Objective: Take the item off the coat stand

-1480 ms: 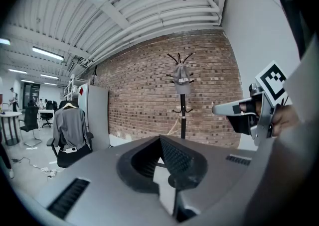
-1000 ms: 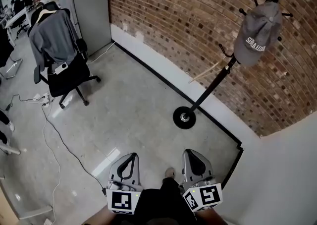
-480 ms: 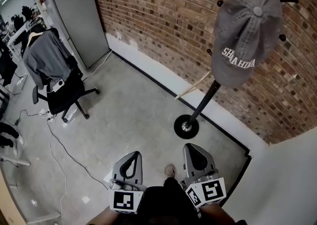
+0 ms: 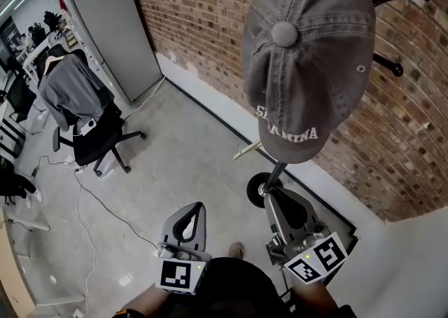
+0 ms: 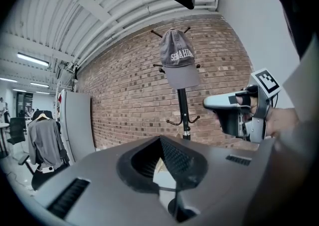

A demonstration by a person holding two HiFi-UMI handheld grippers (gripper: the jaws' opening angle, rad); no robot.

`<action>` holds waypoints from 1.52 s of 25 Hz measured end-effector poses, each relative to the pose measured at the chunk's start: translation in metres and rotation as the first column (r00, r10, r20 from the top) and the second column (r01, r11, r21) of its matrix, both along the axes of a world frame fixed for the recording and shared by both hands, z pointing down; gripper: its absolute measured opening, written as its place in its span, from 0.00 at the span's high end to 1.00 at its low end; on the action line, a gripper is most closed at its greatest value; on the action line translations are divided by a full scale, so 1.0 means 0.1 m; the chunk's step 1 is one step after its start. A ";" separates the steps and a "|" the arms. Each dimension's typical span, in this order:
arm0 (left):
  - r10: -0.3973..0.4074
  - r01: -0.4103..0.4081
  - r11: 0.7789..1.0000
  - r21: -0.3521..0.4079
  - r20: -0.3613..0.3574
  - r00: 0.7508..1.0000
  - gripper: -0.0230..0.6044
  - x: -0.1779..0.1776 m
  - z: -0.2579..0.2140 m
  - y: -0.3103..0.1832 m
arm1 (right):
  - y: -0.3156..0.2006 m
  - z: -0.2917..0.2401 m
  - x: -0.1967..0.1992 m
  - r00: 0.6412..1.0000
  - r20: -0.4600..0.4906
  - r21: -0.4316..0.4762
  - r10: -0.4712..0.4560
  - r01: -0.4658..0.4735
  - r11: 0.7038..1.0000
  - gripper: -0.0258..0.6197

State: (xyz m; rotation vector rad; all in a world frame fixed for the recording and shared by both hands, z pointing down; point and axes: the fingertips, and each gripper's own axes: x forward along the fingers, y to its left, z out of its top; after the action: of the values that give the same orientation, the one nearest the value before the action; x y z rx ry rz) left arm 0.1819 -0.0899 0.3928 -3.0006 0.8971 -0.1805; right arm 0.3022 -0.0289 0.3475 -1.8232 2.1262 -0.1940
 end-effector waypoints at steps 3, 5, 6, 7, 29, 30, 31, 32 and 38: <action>0.014 -0.014 1.000 0.017 -0.005 1.000 0.92 0.15 -0.05 0.00 | 0.01 -0.16 0.18 0.999 0.046 0.057 -0.029 0.026 0.998 0.89; 0.032 -0.031 0.999 0.037 -0.008 0.999 0.92 0.24 -0.09 0.01 | 0.03 -0.25 0.26 0.996 0.071 0.093 -0.049 0.043 0.995 0.82; 0.039 -0.039 0.998 0.046 -0.010 0.999 0.92 0.27 -0.11 0.02 | 0.05 -0.30 0.30 0.994 0.085 0.112 -0.061 0.052 0.992 0.80; 0.045 -0.044 0.998 0.052 -0.013 0.999 0.92 0.30 -0.13 0.03 | 0.05 -0.34 0.33 0.992 0.101 0.130 -0.076 0.063 0.990 0.79; -0.050 0.050 0.997 0.060 -0.007 0.999 0.92 0.03 -0.16 -0.20 | 0.01 -1.14 0.23 0.938 0.070 0.448 -0.341 0.275 0.851 0.89; -0.052 0.052 0.997 0.062 -0.008 0.999 0.92 0.01 -0.16 -0.21 | 0.01 -1.15 0.20 0.939 0.056 0.448 -0.338 0.279 0.849 0.90; -0.055 0.055 0.996 0.063 -0.009 0.998 0.92 -0.01 -0.16 -0.22 | 0.02 -1.18 0.17 0.941 0.043 0.449 -0.337 0.283 0.848 0.90; -0.058 0.059 0.996 0.063 -0.010 0.998 0.92 -0.04 -0.17 -0.24 | 0.01 -1.22 0.14 0.942 0.028 0.449 -0.334 0.286 0.846 0.91; -0.116 0.118 0.992 0.050 -0.056 0.992 0.92 -0.24 -0.27 -0.28 | -0.09 -1.57 0.02 0.944 -0.046 0.444 -0.327 0.313 0.839 0.91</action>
State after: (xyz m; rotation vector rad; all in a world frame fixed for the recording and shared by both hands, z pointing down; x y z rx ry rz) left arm 0.1574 -0.1180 0.3660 -2.9185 1.0660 -0.0768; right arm 0.3039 -0.0376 0.1905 -1.1913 2.2118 0.1791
